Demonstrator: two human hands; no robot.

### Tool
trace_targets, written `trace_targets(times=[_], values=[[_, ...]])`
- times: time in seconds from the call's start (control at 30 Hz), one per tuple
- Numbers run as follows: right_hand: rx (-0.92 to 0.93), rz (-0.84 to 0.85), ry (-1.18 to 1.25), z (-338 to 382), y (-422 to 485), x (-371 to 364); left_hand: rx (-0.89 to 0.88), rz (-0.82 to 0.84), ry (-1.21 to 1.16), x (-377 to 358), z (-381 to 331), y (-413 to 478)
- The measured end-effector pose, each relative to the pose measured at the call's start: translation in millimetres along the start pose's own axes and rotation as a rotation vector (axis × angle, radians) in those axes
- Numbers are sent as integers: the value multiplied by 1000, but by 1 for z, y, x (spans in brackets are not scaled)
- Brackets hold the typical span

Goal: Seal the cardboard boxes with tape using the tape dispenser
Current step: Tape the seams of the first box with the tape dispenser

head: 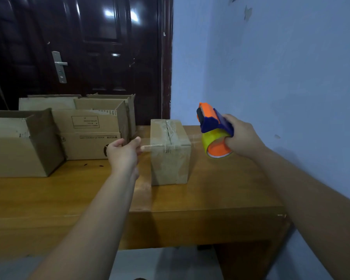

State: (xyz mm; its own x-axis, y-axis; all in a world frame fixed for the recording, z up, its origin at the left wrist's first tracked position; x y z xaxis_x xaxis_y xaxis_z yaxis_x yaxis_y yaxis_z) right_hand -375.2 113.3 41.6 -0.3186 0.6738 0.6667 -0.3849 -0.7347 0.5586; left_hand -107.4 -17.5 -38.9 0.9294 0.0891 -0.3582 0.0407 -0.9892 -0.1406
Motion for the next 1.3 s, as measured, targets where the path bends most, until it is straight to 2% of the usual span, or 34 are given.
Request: trace_targets(times=[0.17,0.43,0.83,0.97,1.1,1.17,1.2,1.3], values=[[-69,24,26,-20,-4,-19,28,21,61,-3,5,8],[-205,165,167,-41,-13,-64,268,100,-38,-8,33,15],[-332,160,115,-52,-33,-85,390,188,-31,-23,45,4],[-331,168,86,-50,-36,-85,381,117,84,-18,48,-2],[-318,157,64,-44,-39,-81,471,72,110,-13,64,-9],[-307,150,79,-39,-40,-81,387,10,132,-7,67,-2],[-309,155,93,-37,-42,-82,271,-29,157,-2,63,2],[-291,173,148,-24,-48,-91,-252,-30,236,9,29,-8]])
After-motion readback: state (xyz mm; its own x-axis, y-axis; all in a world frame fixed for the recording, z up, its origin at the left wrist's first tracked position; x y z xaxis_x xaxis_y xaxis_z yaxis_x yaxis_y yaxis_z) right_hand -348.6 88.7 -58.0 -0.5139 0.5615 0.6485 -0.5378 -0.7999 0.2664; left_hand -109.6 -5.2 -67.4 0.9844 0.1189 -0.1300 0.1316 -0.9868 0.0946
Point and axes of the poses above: each hand's wrist, its own y-axis towards the middle knuckle, its own x-axis out of the back of the hand, z = x × y, the point moved 8 cm from there along y, towards the middle knuckle, and after that the axes turned 4 degrees about -z, right-handed, at the moved point
